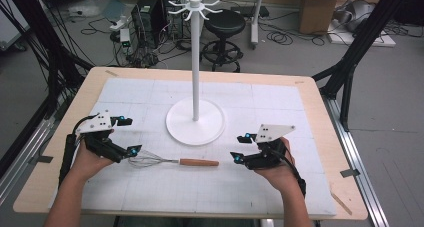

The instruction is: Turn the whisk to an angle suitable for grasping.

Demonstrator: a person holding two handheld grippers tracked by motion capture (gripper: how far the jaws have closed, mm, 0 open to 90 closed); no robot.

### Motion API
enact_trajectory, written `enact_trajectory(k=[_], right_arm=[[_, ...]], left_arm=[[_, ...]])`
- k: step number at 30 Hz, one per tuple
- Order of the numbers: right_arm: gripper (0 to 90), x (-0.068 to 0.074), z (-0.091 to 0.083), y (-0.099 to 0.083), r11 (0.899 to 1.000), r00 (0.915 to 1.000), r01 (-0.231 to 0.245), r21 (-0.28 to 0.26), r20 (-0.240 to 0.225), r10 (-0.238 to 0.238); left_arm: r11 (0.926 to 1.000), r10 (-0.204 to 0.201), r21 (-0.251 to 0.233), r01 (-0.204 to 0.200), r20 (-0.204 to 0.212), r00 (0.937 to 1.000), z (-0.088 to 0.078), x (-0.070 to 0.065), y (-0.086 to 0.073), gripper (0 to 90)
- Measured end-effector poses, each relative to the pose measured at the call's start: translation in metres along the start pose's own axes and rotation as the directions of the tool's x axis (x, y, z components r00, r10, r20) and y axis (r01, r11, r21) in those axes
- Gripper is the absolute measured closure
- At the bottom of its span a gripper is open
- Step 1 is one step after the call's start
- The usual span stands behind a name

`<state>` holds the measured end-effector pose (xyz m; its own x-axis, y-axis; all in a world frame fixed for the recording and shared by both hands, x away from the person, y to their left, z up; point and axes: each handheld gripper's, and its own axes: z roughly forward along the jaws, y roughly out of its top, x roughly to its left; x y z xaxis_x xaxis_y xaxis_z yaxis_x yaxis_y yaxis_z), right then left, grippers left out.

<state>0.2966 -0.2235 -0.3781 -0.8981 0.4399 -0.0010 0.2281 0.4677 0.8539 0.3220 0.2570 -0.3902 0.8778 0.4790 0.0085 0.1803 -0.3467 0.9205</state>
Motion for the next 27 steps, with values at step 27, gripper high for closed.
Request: enact_trajectory(k=[27], right_arm=[[11.6,-0.012,-0.025,-0.019,0.988,0.9745,-0.115,-0.103,0.181,0.132]], left_arm=[[1.0000,-0.005,0.000,0.005,0.030,0.9995,0.004,-0.001,-0.001,1.7]])
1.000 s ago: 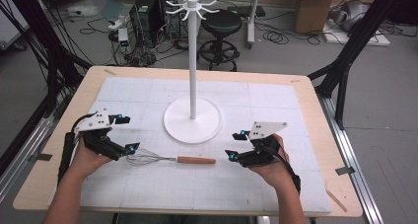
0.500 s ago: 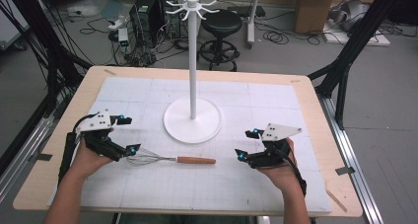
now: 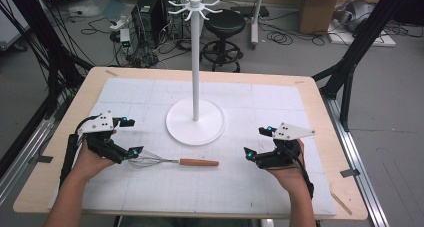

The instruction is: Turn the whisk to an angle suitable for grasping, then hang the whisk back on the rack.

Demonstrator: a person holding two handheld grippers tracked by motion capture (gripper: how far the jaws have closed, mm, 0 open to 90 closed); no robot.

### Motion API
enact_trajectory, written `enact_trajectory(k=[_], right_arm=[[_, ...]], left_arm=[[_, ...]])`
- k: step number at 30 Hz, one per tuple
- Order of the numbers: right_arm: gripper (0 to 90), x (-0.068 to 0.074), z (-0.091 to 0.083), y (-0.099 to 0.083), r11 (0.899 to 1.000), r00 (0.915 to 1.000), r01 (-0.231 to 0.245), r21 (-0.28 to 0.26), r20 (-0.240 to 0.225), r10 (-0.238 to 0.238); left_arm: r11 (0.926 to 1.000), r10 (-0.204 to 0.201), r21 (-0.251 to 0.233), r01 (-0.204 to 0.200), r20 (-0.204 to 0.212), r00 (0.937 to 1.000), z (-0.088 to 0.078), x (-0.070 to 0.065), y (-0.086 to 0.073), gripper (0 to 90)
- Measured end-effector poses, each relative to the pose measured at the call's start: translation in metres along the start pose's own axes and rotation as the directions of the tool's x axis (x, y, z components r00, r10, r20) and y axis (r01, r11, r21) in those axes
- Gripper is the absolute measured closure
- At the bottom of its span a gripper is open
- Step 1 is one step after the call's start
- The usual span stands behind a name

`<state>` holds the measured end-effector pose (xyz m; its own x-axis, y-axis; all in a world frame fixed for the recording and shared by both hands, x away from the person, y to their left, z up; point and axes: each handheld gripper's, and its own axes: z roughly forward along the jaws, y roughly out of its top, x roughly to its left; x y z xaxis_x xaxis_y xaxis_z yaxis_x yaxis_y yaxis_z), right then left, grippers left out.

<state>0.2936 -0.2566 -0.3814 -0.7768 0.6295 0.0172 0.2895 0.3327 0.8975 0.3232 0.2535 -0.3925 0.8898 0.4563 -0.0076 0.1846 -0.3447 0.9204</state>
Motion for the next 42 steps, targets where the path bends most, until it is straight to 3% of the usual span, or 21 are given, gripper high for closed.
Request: enact_trajectory(k=[8,18,26,30,35,37,40,42], right_arm=[[11.5,-0.003,0.000,-0.002,1.000,1.0000,-0.002,0.004,0.004,0.002],[11.5,-0.003,-0.004,-0.002,1.000,0.9998,-0.002,0.005,0.019,0.002],[11.5,-0.007,-0.009,-0.002,1.000,0.9996,0.000,0.001,0.029,0.000],[11.5,-0.008,-0.008,-0.002,1.000,0.9997,-0.003,0.006,0.025,0.003],[11.5,-0.008,-0.009,-0.001,1.000,0.9997,-0.004,0.000,0.023,0.004],[11.5,-0.008,-0.009,-0.001,1.000,0.9997,-0.003,0.001,0.024,0.003],[11.5,-0.008,-0.009,-0.001,1.000,0.9998,0.002,-0.002,0.021,-0.002],[11.5,-0.008,-0.009,0.000,1.000,0.9998,0.004,-0.006,0.019,-0.004]], left_arm=[[1.0000,0.006,0.006,-0.006,-0.003,1.0000,0.001,-0.002,0.001,1.7],[0.9995,0.023,0.019,-0.024,0.028,0.9993,0.009,-0.009,0.007,1.7],[0.9954,0.070,0.061,-0.074,0.064,0.9955,0.028,-0.024,0.028,1.7],[0.9867,0.109,0.111,-0.119,0.098,0.9893,0.048,-0.031,0.043,1.7],[0.9680,0.144,0.186,-0.168,0.139,0.9798,0.073,-0.041,0.058,1.7],[0.9533,0.167,0.228,-0.198,0.148,0.9747,0.082,-0.045,0.062,1.7],[0.9416,0.172,0.261,-0.213,0.170,0.9703,0.096,-0.050,0.065,1.8],[0.9279,0.182,0.293,-0.230,0.182,0.9662,0.104,-0.053,0.065,3.6]])
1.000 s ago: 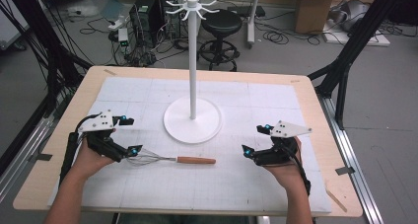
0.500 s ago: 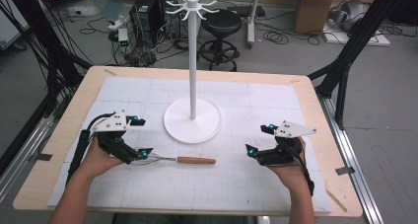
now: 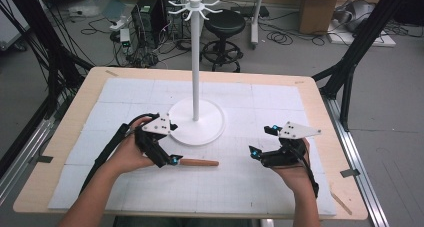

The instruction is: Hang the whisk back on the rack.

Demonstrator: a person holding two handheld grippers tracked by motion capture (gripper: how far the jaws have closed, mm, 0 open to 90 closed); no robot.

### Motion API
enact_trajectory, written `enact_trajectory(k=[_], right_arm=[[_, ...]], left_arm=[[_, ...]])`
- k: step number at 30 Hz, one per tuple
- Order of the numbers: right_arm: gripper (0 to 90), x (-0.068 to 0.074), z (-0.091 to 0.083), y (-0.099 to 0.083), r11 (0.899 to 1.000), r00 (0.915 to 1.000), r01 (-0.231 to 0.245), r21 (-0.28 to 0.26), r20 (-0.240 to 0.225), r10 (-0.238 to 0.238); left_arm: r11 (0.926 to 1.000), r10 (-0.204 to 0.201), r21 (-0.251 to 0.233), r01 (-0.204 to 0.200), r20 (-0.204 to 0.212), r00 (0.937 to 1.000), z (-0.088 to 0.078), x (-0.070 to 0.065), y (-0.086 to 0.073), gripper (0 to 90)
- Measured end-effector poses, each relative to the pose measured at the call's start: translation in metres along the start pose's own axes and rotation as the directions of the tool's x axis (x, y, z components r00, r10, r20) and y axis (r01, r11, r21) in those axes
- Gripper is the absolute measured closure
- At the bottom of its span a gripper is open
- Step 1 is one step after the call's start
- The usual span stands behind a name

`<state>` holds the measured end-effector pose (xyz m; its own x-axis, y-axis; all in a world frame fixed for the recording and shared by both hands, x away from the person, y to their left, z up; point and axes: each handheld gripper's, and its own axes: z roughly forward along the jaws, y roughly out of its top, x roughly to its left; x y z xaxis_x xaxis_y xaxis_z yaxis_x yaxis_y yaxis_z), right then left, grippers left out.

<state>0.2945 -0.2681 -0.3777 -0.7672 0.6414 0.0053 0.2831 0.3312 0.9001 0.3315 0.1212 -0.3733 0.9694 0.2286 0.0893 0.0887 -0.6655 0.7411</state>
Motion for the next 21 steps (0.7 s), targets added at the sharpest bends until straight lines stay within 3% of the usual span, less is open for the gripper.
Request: enact_trajectory(k=[6,13,17,21], right_arm=[[11.5,0.000,0.002,0.000,1.000,1.0000,-0.002,0.011,-0.003,0.002],[11.5,0.001,0.005,-0.001,1.000,1.0000,0.000,0.023,-0.001,0.000],[11.5,0.001,0.006,-0.001,1.000,1.0000,0.003,0.029,-0.002,-0.003],[11.6,0.002,0.007,-0.001,0.999,1.0000,0.007,0.031,-0.003,-0.007]], left_arm=[[0.9952,0.013,0.097,-0.014,0.006,0.9999,0.020,-0.003,0.003,3.8],[0.9807,0.030,0.191,-0.043,0.068,0.9972,0.035,-0.003,0.007,24.9],[0.9673,0.046,0.245,-0.067,0.090,0.9949,0.044,-0.007,0.008,32.0],[0.9587,0.059,0.270,-0.089,0.117,0.9914,0.053,-0.011,0.008,37.1]])
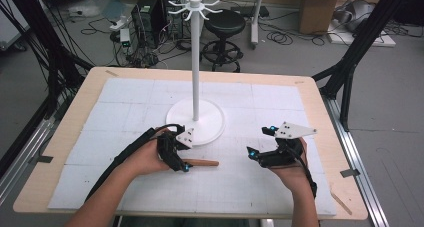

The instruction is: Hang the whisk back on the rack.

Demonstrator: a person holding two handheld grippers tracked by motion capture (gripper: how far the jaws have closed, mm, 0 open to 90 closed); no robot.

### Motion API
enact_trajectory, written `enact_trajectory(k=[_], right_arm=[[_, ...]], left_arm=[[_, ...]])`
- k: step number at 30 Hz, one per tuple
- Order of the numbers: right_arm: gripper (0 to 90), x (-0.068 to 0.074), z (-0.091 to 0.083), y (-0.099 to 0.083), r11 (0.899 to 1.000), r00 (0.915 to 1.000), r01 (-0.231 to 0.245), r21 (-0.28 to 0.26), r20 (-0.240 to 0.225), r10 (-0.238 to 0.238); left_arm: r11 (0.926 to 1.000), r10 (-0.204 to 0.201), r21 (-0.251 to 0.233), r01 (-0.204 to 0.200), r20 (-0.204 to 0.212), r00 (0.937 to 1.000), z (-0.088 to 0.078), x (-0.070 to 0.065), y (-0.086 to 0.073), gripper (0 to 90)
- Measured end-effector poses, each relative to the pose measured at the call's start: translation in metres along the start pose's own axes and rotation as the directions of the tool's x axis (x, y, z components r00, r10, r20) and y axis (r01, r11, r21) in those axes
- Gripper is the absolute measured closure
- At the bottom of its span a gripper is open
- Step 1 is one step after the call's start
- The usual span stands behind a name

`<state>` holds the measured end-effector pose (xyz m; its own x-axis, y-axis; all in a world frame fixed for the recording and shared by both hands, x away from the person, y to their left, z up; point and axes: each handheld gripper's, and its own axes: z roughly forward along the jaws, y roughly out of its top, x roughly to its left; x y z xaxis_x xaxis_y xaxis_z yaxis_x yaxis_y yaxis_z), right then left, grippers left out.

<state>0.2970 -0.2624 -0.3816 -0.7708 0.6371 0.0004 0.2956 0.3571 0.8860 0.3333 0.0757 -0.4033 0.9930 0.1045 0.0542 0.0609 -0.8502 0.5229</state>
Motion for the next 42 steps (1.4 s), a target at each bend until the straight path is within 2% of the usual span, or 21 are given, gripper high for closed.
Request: enact_trajectory(k=[8,13,14,19,21,27,31,33,35,37,42], right_arm=[[11.6,0.000,0.001,-0.001,1.000,1.0000,-0.002,0.006,-0.002,0.002],[11.6,0.000,0.002,0.000,1.000,1.0000,-0.001,0.008,-0.004,0.001],[11.6,0.000,0.002,-0.001,1.000,1.0000,-0.001,0.007,-0.004,0.001],[11.6,0.001,0.002,-0.001,1.000,1.0000,-0.001,0.012,-0.005,0.001],[11.6,0.001,0.003,-0.001,1.000,1.0000,0.003,0.013,-0.005,-0.003],[11.6,0.001,0.002,0.000,1.000,1.0000,0.002,0.007,-0.005,-0.002],[11.6,0.002,0.001,-0.001,1.000,1.0000,-0.005,0.009,-0.005,0.005],[11.6,0.001,0.002,-0.001,1.000,1.0000,-0.001,0.011,-0.005,0.001],[11.7,0.001,0.002,-0.001,1.000,1.0000,0.000,0.009,-0.004,0.000],[11.7,0.001,0.002,-0.001,1.000,1.0000,0.001,0.009,-0.006,-0.001],[11.7,0.002,0.003,-0.001,1.000,1.0000,-0.001,0.016,-0.008,0.001]], left_arm=[[0.9992,-0.001,0.041,0.000,0.023,0.9997,0.007,0.001,0.001,48.1],[0.9948,0.013,0.101,-0.015,0.018,0.9998,0.015,0.001,0.000,55.6],[0.9951,-0.001,0.098,-0.003,0.038,0.9993,0.015,0.002,0.000,58.8],[0.9936,0.007,0.112,-0.012,0.051,0.9987,0.015,0.002,0.002,69.9],[0.9925,0.016,0.120,-0.022,0.051,0.9986,0.015,0.001,0.003,70.5],[0.9929,0.012,0.118,-0.018,0.055,0.9984,0.015,0.000,0.003,72.7],[0.9923,0.029,0.119,-0.035,0.050,0.9983,0.012,-0.001,0.003,72.8],[0.9954,0.033,0.089,-0.037,0.036,0.9988,0.006,-0.001,0.003,72.8],[0.9991,0.027,0.033,-0.028,0.036,0.9990,-0.004,0.000,0.003,72.8],[0.9995,0.014,-0.029,-0.013,0.032,0.9994,-0.016,0.002,0.003,72.8],[0.9889,-0.034,-0.144,0.035,0.011,0.9994,-0.046,0.008,-0.002,72.8]])
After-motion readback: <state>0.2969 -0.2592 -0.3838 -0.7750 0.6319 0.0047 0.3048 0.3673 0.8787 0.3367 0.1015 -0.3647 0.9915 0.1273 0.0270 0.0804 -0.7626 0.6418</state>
